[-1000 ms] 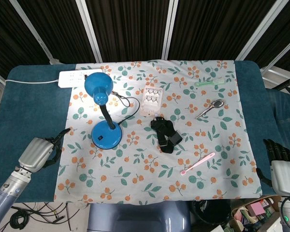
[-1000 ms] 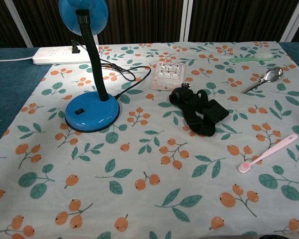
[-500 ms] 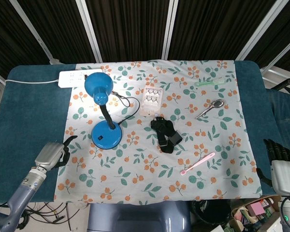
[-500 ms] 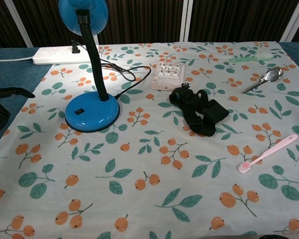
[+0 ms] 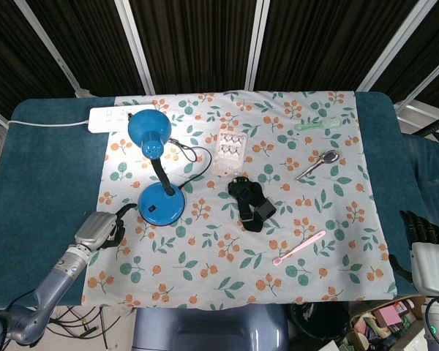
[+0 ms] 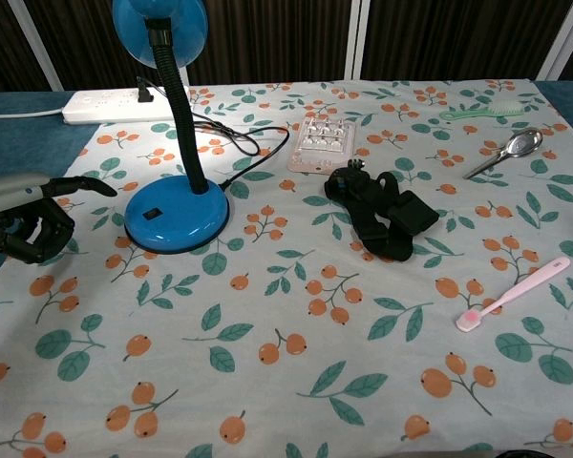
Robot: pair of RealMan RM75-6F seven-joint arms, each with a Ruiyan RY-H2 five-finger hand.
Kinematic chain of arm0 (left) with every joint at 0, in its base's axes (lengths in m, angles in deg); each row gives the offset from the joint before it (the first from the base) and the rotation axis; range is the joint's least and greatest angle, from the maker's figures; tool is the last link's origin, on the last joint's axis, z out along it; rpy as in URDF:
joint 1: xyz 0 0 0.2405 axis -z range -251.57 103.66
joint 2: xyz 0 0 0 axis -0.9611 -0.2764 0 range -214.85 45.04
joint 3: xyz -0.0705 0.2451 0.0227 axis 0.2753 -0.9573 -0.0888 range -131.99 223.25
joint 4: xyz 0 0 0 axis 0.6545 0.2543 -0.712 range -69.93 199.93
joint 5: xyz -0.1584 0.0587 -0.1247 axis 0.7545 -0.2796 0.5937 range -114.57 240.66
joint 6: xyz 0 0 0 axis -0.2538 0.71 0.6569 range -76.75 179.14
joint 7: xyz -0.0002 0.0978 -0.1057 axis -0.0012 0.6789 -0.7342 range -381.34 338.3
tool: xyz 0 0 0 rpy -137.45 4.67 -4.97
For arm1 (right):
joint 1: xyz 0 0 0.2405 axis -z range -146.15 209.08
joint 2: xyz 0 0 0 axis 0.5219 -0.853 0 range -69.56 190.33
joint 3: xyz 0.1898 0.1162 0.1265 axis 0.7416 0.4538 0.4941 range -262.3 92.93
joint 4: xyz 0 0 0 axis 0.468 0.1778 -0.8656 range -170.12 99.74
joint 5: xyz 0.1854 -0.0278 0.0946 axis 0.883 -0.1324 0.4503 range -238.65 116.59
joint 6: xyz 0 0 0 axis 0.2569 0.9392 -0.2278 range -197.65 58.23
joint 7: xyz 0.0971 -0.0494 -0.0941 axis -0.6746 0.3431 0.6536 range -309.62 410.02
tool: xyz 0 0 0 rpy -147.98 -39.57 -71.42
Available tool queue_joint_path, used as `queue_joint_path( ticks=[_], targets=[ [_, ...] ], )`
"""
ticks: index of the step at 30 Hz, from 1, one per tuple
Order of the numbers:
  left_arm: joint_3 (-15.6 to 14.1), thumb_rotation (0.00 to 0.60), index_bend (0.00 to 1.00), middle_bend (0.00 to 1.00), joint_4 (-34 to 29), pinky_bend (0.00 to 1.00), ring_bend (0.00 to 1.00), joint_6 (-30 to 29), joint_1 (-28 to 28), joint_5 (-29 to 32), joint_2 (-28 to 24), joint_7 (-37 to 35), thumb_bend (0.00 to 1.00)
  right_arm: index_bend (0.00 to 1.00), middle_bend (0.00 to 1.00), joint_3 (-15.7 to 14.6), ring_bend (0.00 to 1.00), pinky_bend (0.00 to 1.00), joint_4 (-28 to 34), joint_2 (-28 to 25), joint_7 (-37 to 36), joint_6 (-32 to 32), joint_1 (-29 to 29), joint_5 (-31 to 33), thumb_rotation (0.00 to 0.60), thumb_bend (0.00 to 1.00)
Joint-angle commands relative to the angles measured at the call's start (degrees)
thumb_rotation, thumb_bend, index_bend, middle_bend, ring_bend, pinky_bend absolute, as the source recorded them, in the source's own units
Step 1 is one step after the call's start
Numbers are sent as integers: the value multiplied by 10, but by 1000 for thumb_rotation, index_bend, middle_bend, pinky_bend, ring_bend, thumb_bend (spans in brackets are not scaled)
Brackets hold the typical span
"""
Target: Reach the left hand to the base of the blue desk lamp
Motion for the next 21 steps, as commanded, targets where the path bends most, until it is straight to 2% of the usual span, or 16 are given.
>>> queue_joint_path(
  ticks=[1, 8, 21],
  targets=[
    [-1, 600, 117, 717, 2, 761, 625, 5, 6, -4, 4, 1, 625, 0, 64, 0, 93, 128, 0, 0, 0, 1, 0, 1, 600, 200],
    [3, 600, 146, 723, 4, 761, 628, 18, 16, 3, 14, 8, 625, 0, 64, 1, 93, 128, 1, -1, 1, 1, 0, 2, 600, 200],
    [10, 600, 141, 723, 18, 761, 628, 33, 29, 21, 32, 17, 624, 0, 64, 1, 93, 128, 1, -1, 0, 4, -1, 4, 600, 201]
  ],
)
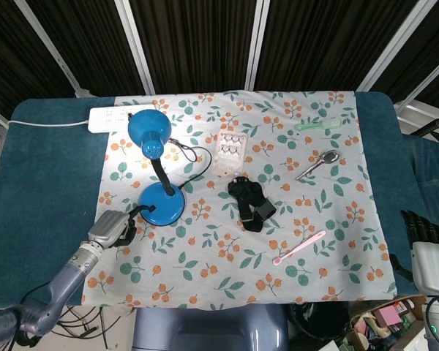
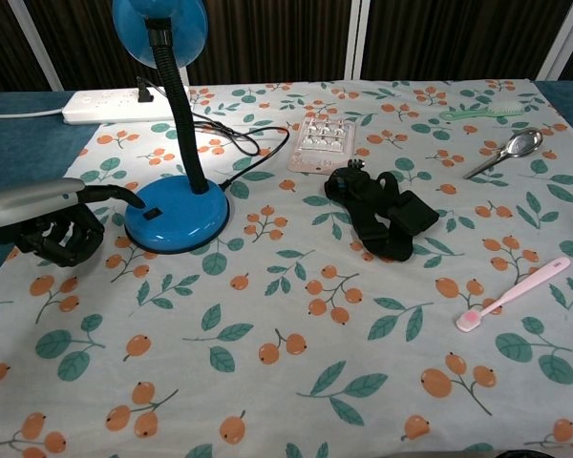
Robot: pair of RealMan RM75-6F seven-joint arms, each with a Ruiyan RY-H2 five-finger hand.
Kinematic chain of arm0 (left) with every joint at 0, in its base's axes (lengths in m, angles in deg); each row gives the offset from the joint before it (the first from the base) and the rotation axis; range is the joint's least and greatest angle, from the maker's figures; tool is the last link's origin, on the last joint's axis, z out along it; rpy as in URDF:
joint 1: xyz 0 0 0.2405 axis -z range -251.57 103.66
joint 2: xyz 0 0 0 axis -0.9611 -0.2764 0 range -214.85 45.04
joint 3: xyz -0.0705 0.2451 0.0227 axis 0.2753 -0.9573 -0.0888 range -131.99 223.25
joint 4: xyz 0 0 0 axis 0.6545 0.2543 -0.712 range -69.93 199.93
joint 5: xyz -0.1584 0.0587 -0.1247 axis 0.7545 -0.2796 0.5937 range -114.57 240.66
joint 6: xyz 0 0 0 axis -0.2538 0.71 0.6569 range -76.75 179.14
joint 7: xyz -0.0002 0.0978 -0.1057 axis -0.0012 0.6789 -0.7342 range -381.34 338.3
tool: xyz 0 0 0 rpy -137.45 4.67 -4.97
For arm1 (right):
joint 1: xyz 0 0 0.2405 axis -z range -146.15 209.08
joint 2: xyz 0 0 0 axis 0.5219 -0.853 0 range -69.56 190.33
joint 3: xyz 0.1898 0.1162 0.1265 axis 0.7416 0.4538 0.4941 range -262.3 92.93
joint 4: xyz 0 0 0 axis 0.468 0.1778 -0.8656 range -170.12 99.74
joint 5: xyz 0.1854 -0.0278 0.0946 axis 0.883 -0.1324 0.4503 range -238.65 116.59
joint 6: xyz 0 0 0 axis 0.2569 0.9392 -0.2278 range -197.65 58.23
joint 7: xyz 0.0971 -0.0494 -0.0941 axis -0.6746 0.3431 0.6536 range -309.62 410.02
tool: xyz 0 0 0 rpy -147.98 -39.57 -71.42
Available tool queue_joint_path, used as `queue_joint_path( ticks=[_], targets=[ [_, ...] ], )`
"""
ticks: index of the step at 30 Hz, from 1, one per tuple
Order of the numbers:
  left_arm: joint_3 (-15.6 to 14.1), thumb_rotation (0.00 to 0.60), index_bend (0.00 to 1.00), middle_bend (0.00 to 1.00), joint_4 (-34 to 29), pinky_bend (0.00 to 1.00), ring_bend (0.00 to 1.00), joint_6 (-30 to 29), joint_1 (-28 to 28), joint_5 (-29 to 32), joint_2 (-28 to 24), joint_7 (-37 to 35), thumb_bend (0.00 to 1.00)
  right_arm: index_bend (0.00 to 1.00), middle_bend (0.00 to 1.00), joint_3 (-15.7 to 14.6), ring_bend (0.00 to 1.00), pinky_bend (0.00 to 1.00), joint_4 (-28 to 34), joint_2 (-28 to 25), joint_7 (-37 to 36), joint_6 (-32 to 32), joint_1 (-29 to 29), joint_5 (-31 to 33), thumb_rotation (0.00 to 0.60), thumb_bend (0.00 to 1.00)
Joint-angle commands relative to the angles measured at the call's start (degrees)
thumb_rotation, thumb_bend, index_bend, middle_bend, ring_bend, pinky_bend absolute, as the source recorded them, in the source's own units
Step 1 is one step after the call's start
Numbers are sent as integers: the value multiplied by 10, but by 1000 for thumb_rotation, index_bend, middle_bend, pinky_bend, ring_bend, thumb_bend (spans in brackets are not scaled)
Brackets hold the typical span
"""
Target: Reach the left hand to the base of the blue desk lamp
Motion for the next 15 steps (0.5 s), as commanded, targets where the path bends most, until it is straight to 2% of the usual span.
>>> queue_joint_path(
  ticks=[1, 15],
  targets=[
    [1, 600, 141, 723, 3, 761, 628, 5, 3, 3, 3, -1, 624, 0, 64, 0, 93, 128, 0, 0, 0, 0, 0, 0, 600, 201],
    [-1, 600, 141, 723, 17, 761, 628, 4, 10, -1, 17, 0, 624, 0, 64, 1, 93, 128, 1, -1, 0, 3, -1, 3, 600, 200]
  ],
)
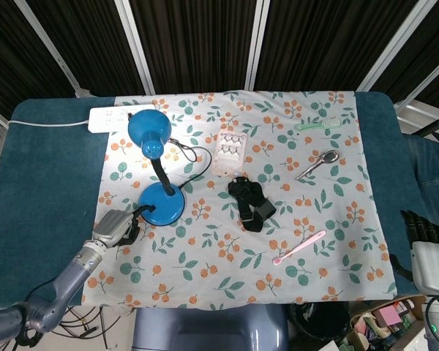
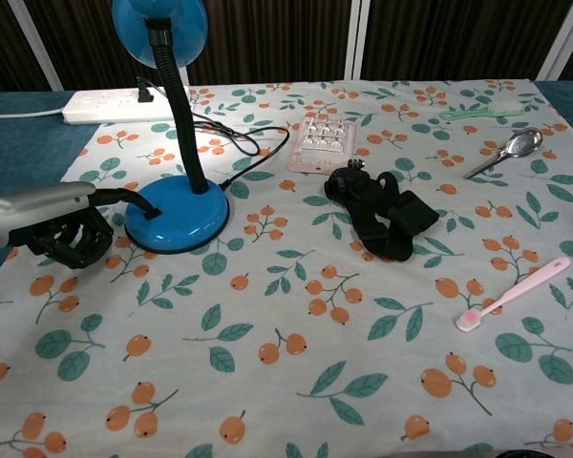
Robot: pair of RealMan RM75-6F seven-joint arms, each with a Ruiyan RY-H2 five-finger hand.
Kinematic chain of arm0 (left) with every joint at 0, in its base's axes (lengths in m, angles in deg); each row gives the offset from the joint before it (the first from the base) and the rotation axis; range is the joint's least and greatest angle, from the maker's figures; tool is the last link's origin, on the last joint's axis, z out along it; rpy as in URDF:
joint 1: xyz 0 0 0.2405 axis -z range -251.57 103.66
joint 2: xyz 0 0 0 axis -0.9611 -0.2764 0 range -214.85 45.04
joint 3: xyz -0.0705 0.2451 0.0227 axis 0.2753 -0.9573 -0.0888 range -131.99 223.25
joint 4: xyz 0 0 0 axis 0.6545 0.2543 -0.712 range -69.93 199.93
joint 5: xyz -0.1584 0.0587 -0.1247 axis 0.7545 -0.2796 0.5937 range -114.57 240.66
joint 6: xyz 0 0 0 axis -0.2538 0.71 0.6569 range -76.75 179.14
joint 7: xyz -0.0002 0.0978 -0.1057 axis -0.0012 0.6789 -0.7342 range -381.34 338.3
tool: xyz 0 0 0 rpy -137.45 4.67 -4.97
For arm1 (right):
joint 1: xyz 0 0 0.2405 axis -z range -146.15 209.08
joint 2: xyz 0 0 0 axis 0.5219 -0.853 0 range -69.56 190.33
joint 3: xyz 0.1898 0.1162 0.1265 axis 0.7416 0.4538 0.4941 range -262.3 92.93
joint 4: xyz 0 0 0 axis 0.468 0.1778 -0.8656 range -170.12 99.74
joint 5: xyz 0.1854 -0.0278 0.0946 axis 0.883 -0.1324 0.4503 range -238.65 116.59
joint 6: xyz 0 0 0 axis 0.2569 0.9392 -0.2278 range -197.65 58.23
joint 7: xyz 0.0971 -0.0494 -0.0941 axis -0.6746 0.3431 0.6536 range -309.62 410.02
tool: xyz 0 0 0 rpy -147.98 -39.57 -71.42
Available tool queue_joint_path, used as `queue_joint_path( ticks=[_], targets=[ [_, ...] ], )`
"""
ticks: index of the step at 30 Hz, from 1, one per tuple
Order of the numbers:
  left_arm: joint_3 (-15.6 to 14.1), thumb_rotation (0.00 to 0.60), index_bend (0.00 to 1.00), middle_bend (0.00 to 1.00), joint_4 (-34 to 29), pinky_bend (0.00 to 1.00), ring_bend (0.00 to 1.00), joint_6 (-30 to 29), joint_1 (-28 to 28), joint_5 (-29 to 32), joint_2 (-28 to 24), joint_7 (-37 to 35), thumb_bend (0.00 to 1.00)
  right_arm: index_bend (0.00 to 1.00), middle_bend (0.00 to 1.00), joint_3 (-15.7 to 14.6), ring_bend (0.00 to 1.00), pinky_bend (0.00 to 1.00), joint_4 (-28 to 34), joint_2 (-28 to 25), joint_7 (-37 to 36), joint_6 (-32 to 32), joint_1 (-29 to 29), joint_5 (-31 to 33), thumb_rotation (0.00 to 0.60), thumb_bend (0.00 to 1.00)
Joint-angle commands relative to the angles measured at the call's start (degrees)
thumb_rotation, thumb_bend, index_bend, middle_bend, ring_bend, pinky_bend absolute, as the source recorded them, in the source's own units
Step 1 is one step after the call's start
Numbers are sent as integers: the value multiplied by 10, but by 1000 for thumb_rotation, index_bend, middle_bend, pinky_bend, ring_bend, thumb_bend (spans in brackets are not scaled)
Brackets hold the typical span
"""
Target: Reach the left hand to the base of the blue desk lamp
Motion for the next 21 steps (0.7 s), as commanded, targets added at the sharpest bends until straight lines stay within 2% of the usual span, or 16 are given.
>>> queue_joint_path(
  ticks=[1, 21],
  targets=[
    [0, 600, 141, 723, 0, 761, 628, 0, 1, -1, 1, 1, 624, 0, 64, 0, 93, 128, 0, 0, 0, 0, 0, 0, 600, 200],
    [-5, 600, 140, 723, 3, 761, 628, 6, 6, 6, 2, 10, 623, 0, 64, 0, 93, 128, 0, 1, 1, -1, 0, 1, 600, 200]
  ],
)
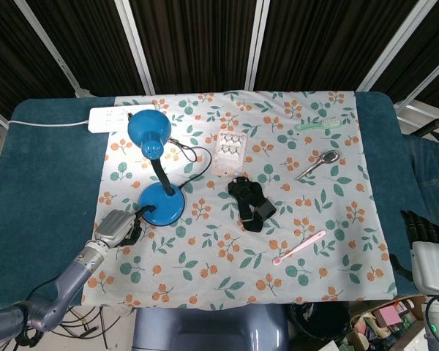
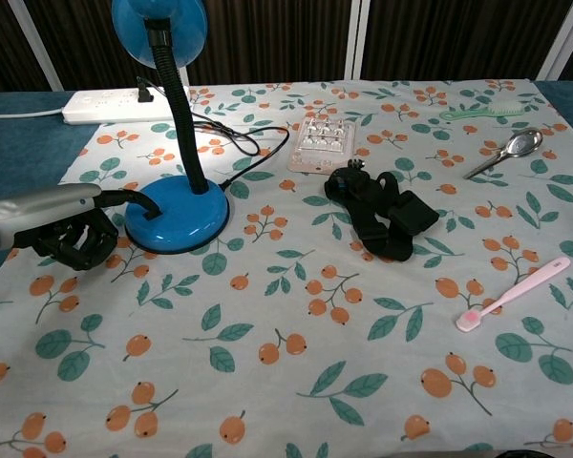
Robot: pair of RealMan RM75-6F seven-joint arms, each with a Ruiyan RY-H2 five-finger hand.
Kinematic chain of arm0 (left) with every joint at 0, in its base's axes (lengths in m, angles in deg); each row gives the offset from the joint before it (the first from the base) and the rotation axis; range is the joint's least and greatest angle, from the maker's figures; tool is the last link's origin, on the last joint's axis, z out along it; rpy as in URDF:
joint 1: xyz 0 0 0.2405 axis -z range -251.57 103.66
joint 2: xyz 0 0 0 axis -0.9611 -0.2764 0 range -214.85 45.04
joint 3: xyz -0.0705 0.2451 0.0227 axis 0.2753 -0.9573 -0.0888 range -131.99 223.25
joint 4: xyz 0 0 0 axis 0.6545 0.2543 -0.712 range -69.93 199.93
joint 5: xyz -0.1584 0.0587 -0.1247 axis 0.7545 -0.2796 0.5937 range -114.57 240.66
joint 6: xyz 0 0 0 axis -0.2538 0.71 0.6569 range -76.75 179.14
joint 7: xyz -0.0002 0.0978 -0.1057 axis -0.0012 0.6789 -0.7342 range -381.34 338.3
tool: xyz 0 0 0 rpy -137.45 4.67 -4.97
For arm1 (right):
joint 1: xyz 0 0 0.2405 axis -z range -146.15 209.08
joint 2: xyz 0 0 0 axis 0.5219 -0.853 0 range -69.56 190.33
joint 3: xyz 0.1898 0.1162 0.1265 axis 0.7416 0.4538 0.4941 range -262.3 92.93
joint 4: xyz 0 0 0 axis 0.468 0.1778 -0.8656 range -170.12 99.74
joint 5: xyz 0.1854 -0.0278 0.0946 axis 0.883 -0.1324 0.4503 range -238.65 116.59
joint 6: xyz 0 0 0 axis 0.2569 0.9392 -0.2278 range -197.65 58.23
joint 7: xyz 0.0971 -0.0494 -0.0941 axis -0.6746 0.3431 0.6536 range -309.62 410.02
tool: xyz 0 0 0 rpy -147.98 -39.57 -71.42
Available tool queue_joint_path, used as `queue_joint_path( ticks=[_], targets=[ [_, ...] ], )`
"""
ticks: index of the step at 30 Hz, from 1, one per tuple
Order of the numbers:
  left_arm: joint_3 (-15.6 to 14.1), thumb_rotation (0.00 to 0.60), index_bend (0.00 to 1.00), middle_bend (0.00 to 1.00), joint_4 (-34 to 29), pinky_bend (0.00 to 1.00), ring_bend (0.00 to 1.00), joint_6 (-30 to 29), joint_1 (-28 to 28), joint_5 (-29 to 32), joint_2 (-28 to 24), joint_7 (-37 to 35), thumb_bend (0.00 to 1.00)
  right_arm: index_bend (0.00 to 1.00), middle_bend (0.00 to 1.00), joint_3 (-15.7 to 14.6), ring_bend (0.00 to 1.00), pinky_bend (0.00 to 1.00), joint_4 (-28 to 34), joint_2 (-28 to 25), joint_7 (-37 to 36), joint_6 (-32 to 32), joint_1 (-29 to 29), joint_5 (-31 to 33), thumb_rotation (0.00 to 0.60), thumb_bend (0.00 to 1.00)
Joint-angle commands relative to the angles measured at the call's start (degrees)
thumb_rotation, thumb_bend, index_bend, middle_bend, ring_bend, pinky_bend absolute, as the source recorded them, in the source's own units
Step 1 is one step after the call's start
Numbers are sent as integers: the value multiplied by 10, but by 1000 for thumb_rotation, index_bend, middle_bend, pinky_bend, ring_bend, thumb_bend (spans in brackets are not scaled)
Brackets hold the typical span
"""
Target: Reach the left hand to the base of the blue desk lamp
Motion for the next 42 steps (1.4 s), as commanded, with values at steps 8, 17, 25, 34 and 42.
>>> queue_joint_path(
  ticks=[8, 17, 25, 34, 42],
  targets=[
    [-2, 600, 140, 723, 12, 761, 628, 13, 4, 7, 5, 1, 623, 0, 64, 0, 92, 128, 0, 0, 0, -1, 0, 0, 600, 200],
    [-3, 600, 139, 723, 30, 761, 628, 15, 7, 6, 15, 2, 622, 0, 64, 1, 93, 128, 0, 0, -1, -2, 0, -1, 600, 200],
    [7, 600, 138, 687, 4, 715, 604, -41, 2, -22, -2, 20, 617, 0, 64, 0, 92, 128, -1, 1, 0, -1, 0, 0, 600, 200],
    [19, 600, 123, 413, -142, 442, 374, -131, -21, -58, -103, 70, 504, 0, 64, 1, 92, 128, 0, 1, 2, -3, 1, 1, 600, 201],
    [6, 600, 98, 194, -321, 268, 140, -195, -69, -53, -255, 167, 379, 0, 64, 1, 93, 128, 3, 0, 5, -6, 2, 1, 600, 200]
  ],
)
